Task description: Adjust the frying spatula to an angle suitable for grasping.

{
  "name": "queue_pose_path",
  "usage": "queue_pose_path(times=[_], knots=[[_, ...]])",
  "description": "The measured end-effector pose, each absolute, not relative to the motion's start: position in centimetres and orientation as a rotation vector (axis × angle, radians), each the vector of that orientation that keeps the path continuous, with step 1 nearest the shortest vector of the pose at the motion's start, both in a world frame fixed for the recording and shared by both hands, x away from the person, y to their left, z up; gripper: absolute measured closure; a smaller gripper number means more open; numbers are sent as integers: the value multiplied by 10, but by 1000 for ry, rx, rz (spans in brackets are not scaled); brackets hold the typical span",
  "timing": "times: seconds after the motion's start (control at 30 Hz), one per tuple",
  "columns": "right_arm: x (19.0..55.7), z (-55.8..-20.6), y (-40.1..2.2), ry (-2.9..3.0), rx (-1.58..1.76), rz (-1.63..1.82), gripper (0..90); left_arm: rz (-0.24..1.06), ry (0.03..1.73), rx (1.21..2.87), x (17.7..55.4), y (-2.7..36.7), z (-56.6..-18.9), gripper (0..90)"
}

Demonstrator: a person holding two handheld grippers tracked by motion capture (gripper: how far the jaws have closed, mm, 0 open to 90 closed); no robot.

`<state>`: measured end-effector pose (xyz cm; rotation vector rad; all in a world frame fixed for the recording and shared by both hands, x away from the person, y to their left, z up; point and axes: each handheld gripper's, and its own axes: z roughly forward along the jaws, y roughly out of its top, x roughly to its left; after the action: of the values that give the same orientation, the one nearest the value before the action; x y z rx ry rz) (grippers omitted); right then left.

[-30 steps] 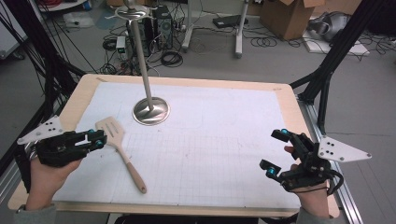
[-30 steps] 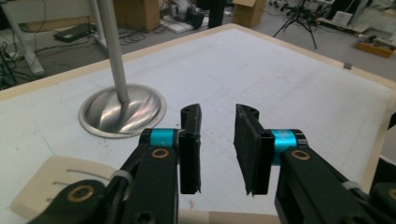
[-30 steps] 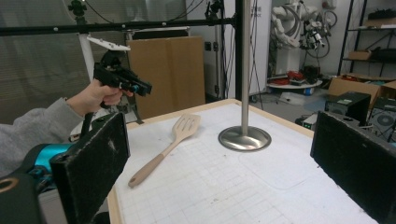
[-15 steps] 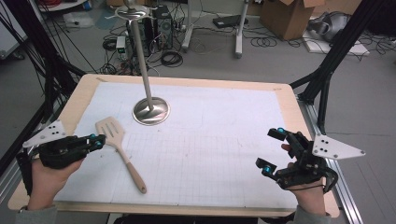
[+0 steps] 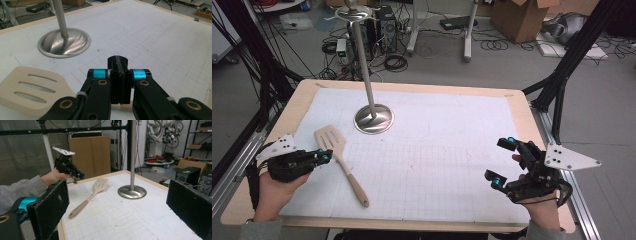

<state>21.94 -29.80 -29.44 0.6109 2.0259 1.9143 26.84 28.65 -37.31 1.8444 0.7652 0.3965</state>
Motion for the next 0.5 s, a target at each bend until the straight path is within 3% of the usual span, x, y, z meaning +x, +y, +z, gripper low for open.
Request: queue_pose_path(times=[0.5], knots=[[223, -298, -291, 2058, 614, 1891, 35, 393, 811, 1865, 282, 285, -401, 895]])
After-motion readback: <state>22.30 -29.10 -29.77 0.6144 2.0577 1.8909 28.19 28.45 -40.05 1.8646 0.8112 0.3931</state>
